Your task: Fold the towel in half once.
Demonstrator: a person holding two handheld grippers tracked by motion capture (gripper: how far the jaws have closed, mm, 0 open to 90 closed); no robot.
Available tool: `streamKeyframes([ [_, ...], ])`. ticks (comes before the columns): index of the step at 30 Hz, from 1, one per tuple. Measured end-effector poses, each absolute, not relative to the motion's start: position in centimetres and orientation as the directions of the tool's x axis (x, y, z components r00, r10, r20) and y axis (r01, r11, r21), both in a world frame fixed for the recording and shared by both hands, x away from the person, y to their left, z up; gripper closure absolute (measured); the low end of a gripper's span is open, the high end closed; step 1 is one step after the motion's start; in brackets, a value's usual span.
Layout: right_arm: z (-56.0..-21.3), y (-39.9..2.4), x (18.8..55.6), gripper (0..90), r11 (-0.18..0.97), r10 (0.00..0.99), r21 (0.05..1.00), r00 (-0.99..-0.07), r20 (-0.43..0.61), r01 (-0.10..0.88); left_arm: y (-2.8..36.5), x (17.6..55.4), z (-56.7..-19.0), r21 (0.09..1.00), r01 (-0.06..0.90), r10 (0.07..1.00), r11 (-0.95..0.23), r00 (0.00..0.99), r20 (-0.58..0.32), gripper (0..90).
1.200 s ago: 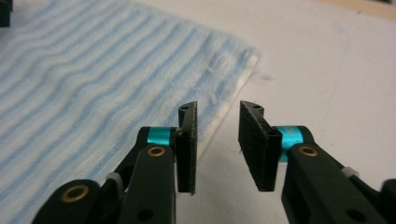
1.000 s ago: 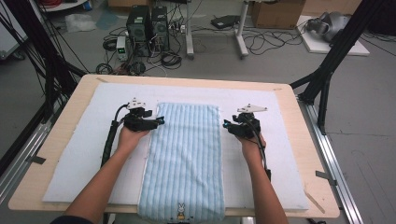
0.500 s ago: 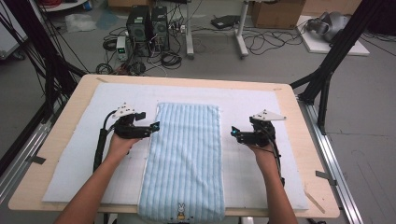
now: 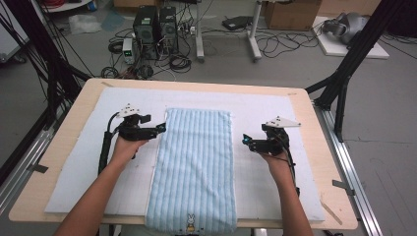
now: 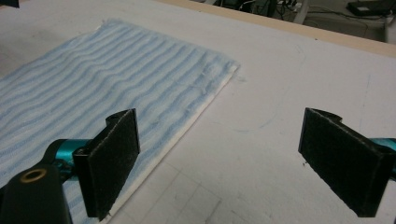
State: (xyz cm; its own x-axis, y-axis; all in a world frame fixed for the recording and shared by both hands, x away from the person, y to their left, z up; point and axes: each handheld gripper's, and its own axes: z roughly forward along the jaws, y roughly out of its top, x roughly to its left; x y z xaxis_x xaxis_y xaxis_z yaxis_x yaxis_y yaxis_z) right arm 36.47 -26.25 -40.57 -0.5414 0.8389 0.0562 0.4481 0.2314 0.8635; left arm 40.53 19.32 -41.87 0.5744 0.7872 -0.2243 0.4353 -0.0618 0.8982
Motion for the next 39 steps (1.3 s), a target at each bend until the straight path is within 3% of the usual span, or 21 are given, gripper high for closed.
streamKeyframes([
  [16,-41.0,-25.7,36.8,11.7,0.262,0.831,0.844,-0.554,0.05,0.469,17.7,44.6,-43.6,0.836,0.536,0.849,-0.118,0.492,-0.196,25.5],
  [27,-41.8,-25.0,37.9,11.7,0.283,0.837,0.814,-0.545,0.049,0.508,16.0,45.2,-45.1,0.796,0.571,0.862,-0.201,0.489,-0.133,46.8],
  [33,-42.2,-23.0,40.0,12.4,0.313,0.84,0.77,-0.54,0.049,0.557,15.6,45.0,-45.1,0.794,0.549,0.858,-0.261,0.509,-0.07,64.5],
  [36,-42.5,-21.9,41.1,22.8,0.336,0.834,0.75,-0.55,0.044,0.57,15.5,44.9,-45.1,0.794,0.54,0.837,-0.278,0.542,-0.077,81.0],
  [39,-43.1,-20.9,42.2,34.6,0.339,0.841,0.722,-0.538,0.055,0.604,15.4,44.8,-45.1,0.794,0.537,0.833,-0.285,0.549,-0.072,85.9],
])
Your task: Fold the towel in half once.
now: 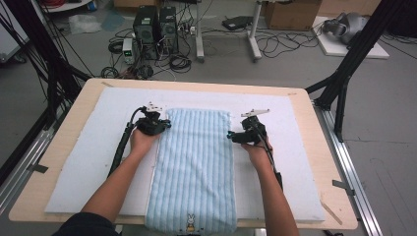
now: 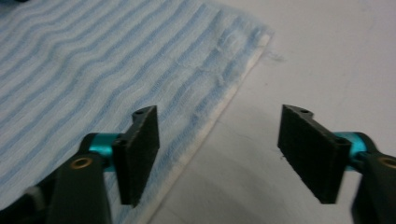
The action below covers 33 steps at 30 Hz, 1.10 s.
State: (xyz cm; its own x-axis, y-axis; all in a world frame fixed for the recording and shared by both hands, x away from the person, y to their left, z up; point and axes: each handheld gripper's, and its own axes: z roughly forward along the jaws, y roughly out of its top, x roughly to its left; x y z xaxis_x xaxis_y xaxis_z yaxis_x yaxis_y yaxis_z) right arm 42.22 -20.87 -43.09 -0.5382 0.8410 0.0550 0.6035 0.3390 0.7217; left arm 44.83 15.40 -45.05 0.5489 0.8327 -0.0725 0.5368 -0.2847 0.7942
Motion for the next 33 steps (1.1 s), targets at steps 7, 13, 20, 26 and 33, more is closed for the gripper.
streamKeyframes([
  [7,-44.0,-19.0,43.6,65.0,0.371,0.837,0.684,-0.545,0.046,0.628,16.0,45.1,-45.1,0.789,0.574,0.831,-0.22,0.534,-0.157,86.9],
  [13,-43.5,-18.1,44.5,86.9,0.406,0.83,0.684,-0.557,0.001,0.606,16.7,46.0,-44.8,0.789,0.604,0.832,-0.114,0.492,-0.257,87.3],
  [20,-42.8,-19.2,45.7,86.8,0.294,0.869,0.761,-0.494,0.04,0.578,17.0,47.6,-43.4,0.814,0.58,0.816,-0.01,0.476,-0.329,87.4],
  [26,-41.9,-19.8,46.0,86.8,0.229,0.874,0.811,-0.481,0.073,0.539,17.1,47.8,-41.9,0.838,0.546,0.792,0.004,0.51,-0.335,87.3],
  [33,-41.5,-19.9,44.6,86.8,0.267,0.842,0.807,-0.535,0.071,0.527,17.7,45.9,-41.9,0.84,0.542,0.767,-0.035,0.553,-0.324,87.2],
])
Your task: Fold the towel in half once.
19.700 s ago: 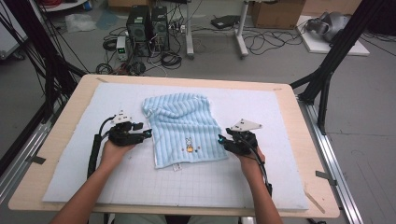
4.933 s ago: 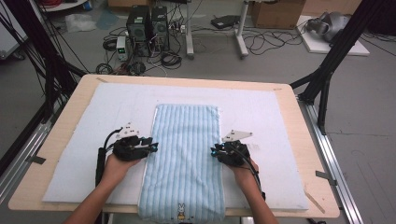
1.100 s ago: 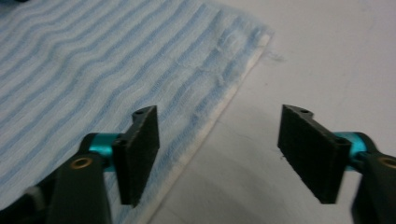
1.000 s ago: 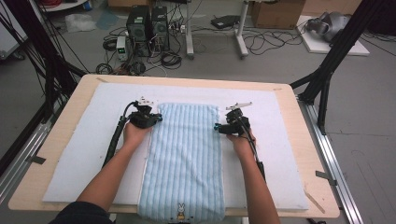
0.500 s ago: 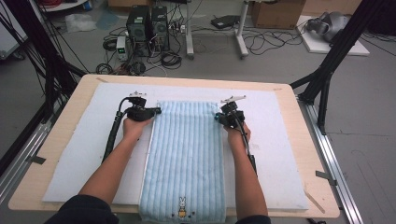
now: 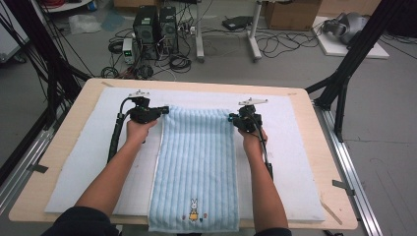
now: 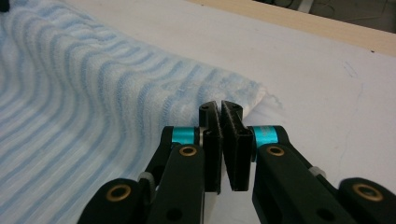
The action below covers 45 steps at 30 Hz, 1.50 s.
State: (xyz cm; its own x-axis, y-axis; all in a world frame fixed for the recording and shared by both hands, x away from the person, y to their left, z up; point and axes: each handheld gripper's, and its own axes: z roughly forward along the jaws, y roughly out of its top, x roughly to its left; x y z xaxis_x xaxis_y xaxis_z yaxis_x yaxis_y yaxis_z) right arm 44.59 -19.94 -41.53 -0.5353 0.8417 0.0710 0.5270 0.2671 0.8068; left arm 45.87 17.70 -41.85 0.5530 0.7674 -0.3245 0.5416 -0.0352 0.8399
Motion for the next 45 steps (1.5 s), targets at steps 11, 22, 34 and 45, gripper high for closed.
streamKeyframes([
  [11,-41.6,-20.6,40.5,86.6,0.305,0.797,0.803,-0.598,0.079,0.512,18.0,41.5,-41.7,0.859,0.506,0.728,-0.077,0.617,-0.299,87.2],
  [22,-41.7,-20.8,37.0,86.5,0.337,0.772,0.795,-0.632,0.073,0.504,18.3,37.4,-42.8,0.864,0.489,0.698,-0.124,0.661,-0.274,87.0],
  [34,-42.8,-21.1,34.1,86.5,0.375,0.747,0.764,-0.659,0.086,0.525,18.3,34.3,-43.9,0.859,0.479,0.664,-0.183,0.704,-0.251,86.8],
  [45,-42.1,-21.3,35.5,56.9,0.284,0.794,0.797,-0.596,0.116,0.533,18.4,36.6,-43.5,0.868,0.481,0.747,-0.125,0.621,-0.237,48.6],
])
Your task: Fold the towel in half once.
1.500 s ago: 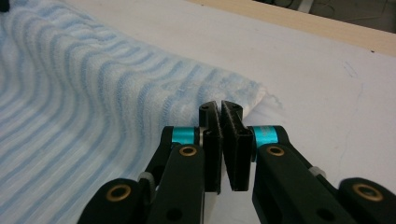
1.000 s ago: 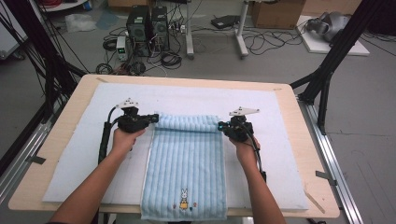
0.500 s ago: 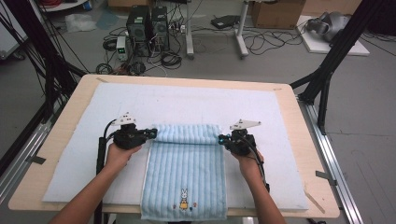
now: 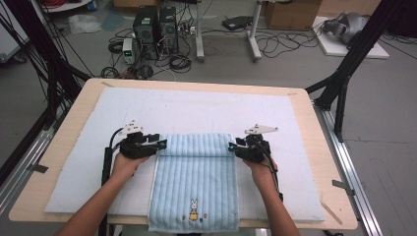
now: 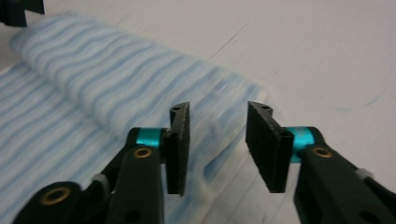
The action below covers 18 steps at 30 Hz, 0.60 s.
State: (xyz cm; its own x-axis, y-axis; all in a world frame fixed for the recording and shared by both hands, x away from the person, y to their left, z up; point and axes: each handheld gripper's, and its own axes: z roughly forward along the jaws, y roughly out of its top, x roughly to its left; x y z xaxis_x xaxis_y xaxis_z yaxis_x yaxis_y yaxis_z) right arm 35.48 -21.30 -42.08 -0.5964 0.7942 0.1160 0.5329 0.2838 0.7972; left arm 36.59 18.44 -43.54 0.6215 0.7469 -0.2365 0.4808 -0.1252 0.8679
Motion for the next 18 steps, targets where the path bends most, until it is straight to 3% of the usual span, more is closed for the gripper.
streamKeyframes([
  [11,-42.5,-20.6,40.9,50.3,0.246,0.836,0.738,-0.523,0.167,0.629,17.7,40.2,-44.6,0.818,0.559,0.763,-0.136,0.586,-0.274,49.6],
  [13,-43.0,-20.4,41.4,50.3,0.234,0.84,0.729,-0.512,0.181,0.643,17.3,40.3,-44.9,0.811,0.564,0.758,-0.155,0.594,-0.268,55.2],
  [16,-44.1,-20.2,41.9,53.1,0.236,0.834,0.682,-0.505,0.224,0.692,16.9,40.2,-45.1,0.812,0.552,0.74,-0.188,0.623,-0.253,76.8],
  [17,-44.1,-20.1,41.9,63.0,0.237,0.837,0.683,-0.503,0.218,0.691,16.9,40.2,-45.1,0.813,0.55,0.74,-0.192,0.626,-0.248,85.0],
  [18,-44.0,-20.2,41.9,76.0,0.253,0.826,0.687,-0.522,0.214,0.681,16.9,40.1,-45.0,0.82,0.542,0.74,-0.185,0.626,-0.247,86.6],
])
